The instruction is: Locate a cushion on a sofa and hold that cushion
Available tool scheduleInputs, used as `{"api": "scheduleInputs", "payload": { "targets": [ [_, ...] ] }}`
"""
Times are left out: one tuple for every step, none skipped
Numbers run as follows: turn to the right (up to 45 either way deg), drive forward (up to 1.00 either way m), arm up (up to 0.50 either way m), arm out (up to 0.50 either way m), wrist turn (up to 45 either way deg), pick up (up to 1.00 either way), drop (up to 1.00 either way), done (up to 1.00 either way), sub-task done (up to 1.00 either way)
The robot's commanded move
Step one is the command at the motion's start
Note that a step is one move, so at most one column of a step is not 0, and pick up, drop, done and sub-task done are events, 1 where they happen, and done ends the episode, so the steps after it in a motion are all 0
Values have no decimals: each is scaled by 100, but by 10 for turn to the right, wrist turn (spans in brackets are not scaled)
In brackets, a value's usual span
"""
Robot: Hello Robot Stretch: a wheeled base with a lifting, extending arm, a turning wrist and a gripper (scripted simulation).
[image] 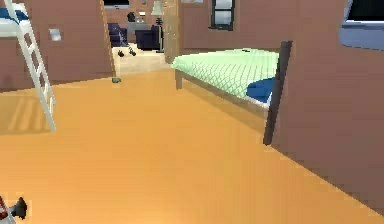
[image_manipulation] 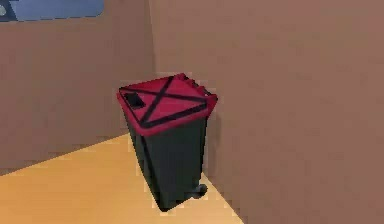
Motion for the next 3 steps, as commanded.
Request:
{"api": "scheduleInputs", "payload": {
  "targets": [
    [-150,0,0,0,0,0,0,0,0],
    [0,100,0,0,0,0,0,0,0],
    [0,100,0,0,0,0,0,0,0]
  ]
}}
